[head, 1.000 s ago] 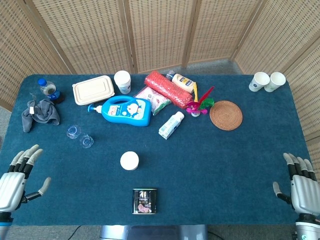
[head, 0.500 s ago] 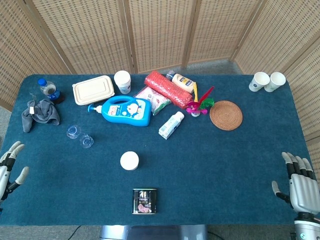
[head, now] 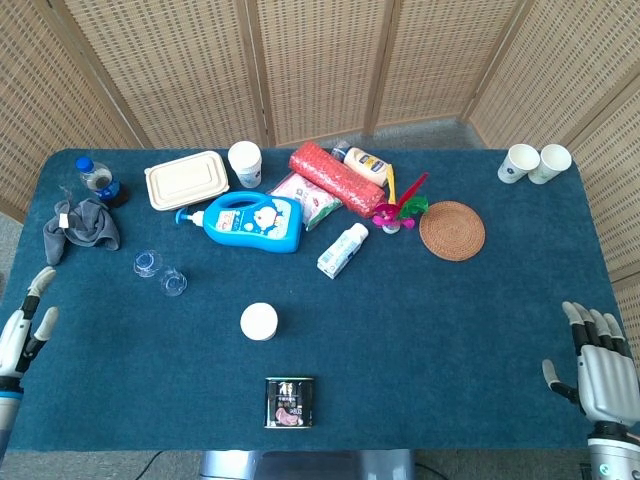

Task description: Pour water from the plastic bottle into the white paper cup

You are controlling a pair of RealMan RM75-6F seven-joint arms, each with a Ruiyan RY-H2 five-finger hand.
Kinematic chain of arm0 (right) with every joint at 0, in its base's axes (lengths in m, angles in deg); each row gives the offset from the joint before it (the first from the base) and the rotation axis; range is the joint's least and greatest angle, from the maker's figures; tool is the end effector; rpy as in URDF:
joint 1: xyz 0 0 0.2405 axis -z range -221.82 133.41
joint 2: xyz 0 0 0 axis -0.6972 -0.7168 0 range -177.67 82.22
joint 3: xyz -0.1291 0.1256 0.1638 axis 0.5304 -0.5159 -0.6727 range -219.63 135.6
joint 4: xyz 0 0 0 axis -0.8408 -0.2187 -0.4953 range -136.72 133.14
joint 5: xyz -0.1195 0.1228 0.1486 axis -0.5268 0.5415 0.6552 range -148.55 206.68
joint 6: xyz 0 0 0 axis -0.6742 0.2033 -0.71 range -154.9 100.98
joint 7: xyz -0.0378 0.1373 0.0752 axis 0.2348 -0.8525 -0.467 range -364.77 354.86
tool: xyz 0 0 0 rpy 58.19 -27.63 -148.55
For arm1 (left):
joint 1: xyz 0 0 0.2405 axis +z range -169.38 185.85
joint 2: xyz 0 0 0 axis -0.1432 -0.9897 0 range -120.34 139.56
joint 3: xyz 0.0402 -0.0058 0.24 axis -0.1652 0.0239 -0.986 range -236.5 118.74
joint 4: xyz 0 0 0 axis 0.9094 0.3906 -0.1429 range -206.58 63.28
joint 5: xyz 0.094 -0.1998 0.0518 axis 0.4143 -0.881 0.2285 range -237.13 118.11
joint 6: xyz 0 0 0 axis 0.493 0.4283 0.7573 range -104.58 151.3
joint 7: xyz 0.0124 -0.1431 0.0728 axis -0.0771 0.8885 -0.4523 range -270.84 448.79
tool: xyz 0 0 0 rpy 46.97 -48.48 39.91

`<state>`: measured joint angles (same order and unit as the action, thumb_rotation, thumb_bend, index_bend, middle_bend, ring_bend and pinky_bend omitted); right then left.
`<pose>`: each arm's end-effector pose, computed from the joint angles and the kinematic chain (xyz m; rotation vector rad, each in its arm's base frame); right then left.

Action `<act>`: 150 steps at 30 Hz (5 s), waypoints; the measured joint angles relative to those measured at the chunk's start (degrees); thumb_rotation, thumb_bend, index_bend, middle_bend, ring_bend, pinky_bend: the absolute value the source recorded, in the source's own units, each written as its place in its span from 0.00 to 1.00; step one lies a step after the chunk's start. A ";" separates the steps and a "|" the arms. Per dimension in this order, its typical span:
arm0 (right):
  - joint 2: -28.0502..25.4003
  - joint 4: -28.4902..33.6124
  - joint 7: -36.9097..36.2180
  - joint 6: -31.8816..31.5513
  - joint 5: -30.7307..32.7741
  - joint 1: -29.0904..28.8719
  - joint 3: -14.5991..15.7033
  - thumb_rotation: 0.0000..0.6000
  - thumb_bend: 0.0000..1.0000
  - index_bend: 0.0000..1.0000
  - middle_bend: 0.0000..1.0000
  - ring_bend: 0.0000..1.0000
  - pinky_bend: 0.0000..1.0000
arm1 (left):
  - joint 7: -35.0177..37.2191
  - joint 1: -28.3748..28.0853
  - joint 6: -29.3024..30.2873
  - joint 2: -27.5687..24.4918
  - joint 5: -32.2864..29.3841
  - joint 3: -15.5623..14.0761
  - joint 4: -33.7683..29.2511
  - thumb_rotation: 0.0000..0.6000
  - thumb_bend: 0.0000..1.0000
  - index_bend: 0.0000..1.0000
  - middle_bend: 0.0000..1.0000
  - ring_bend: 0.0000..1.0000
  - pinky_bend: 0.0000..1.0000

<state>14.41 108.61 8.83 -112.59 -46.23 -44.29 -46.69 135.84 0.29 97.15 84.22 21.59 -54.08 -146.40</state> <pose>-0.2801 -0.1746 0.1344 1.1980 -1.0568 0.7851 -0.3624 0.2260 0.0967 -1.0028 -1.5417 -1.2995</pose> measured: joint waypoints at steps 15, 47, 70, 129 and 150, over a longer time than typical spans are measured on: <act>-1.03 0.74 -0.92 -0.90 -0.83 0.57 0.32 0.99 0.40 0.00 0.09 0.00 0.00 | -2.10 -3.40 -2.53 3.46 1.09 0.38 2.64 0.79 0.44 0.00 0.00 0.00 0.02; -3.93 2.61 -2.04 -2.27 -1.64 2.40 1.66 0.98 0.40 0.00 0.09 0.00 0.00 | 15.23 -12.68 -7.25 17.88 3.49 1.76 18.28 0.80 0.43 0.00 0.00 0.00 0.03; -4.84 3.09 -3.83 -2.55 -1.86 3.42 2.16 0.98 0.40 0.00 0.09 0.00 0.00 | 22.41 -15.24 -7.29 23.75 3.34 1.35 25.47 1.00 0.70 0.30 0.27 0.32 0.47; -4.58 2.23 -5.87 -2.93 -2.47 4.27 2.06 0.99 0.40 0.00 0.09 0.00 0.00 | -19.29 -26.61 -14.76 -3.20 7.64 -0.16 -6.24 1.00 0.69 0.30 0.28 0.33 0.47; -4.72 3.07 -5.10 -3.39 -2.33 4.59 2.04 0.99 0.40 0.00 0.09 0.00 0.00 | -22.23 -31.96 -18.72 -5.78 10.34 -1.43 -8.82 1.00 0.69 0.30 0.28 0.33 0.46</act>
<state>9.69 111.68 3.73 -115.98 -48.55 -39.70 -44.65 113.61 -31.67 78.43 78.44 31.94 -55.50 -155.21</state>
